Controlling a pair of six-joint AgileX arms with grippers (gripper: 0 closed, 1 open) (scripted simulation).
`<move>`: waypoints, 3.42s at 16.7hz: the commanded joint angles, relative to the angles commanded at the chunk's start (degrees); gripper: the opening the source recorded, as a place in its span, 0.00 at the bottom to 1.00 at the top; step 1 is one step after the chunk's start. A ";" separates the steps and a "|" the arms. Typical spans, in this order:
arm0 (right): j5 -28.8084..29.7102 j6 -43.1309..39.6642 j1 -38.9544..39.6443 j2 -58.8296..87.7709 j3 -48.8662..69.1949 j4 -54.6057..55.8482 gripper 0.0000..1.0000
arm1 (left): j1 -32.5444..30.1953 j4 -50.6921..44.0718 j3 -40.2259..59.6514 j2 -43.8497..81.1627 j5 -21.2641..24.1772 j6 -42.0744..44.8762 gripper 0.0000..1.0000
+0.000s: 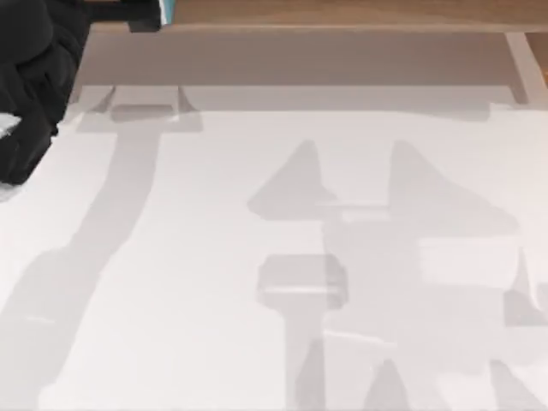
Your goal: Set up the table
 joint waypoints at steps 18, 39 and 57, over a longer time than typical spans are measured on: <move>0.00 0.00 0.00 0.00 0.00 0.00 1.00 | -2.89 7.84 17.07 23.36 -2.72 -0.01 1.00; 0.00 0.00 0.00 0.00 0.00 0.00 1.00 | -2.80 7.59 17.76 23.80 -2.63 -0.02 0.00; 0.00 0.00 0.00 0.00 0.00 0.00 1.00 | -4.34 7.60 9.11 15.14 -4.48 0.23 0.00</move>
